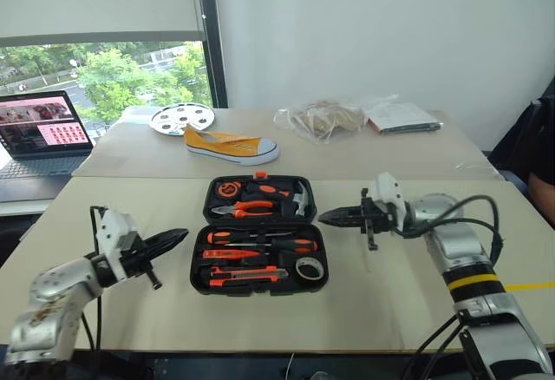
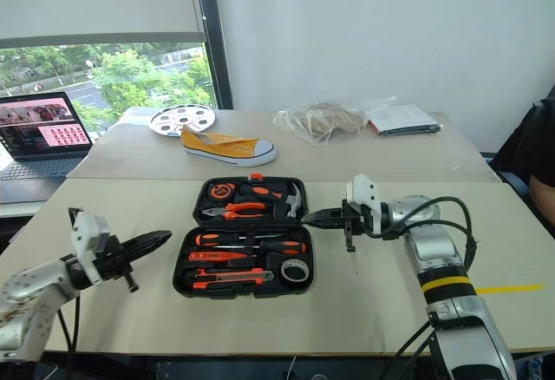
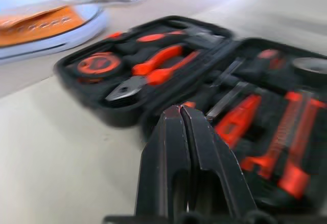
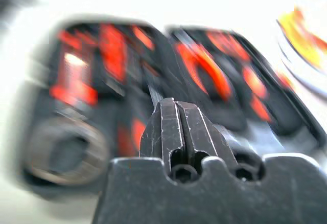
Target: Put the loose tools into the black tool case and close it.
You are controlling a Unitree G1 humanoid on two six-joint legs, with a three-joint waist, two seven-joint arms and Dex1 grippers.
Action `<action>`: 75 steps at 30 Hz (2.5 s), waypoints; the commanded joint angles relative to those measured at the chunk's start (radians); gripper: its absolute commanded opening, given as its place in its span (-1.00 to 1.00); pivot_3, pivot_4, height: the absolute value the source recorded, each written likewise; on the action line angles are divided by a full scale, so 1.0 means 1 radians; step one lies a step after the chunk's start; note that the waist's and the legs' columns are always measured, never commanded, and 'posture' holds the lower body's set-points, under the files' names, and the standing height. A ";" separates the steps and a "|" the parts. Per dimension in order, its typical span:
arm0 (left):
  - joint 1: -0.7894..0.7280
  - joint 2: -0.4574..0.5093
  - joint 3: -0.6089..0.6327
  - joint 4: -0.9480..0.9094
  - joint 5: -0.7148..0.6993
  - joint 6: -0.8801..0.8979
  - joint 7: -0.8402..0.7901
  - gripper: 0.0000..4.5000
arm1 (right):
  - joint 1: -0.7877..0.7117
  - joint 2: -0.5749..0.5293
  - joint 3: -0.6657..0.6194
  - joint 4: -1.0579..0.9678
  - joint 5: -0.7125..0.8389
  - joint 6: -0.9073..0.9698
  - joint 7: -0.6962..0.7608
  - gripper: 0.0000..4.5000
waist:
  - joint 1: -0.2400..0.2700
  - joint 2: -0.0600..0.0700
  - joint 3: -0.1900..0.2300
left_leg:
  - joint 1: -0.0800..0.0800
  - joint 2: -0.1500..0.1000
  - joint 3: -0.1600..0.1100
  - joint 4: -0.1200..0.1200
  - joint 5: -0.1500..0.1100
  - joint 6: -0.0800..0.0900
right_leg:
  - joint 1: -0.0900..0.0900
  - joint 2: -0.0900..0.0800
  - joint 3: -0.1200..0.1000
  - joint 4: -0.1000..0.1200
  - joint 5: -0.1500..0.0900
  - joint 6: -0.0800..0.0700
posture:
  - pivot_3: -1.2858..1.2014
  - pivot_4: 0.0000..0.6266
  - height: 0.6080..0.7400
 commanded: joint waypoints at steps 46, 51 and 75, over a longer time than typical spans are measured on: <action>-0.343 -0.110 -0.220 0.324 0.215 0.187 0.260 -0.96 | -0.239 0.193 0.084 0.639 -0.360 -0.195 -0.317 -1.00 | -0.013 -0.002 0.000 | -0.001 -0.001 0.005 -0.001 0.001 -0.001 | -0.001 0.002 -0.001 0.003 0.000 -0.002 | 0.03 -0.52 1.00; -0.350 -0.118 -0.241 0.347 0.211 0.196 0.201 -0.96 | -0.180 0.194 0.097 0.478 -0.332 -0.091 -0.236 -1.00 | -0.014 -0.002 0.000 | 0.000 -0.001 0.004 0.000 0.001 -0.002 | -0.001 0.002 -0.001 0.003 0.000 -0.002 | 0.03 -0.52 1.00; -0.119 0.060 0.000 0.046 -0.012 0.535 0.157 -0.29 | 0.105 -0.093 -0.071 -0.140 -0.094 0.552 -0.176 -0.30 | -0.001 -0.002 0.000 | 0.000 0.000 -0.002 -0.001 0.002 -0.002 | -0.001 0.002 0.001 0.002 0.000 -0.002 | 0.03 -0.52 1.00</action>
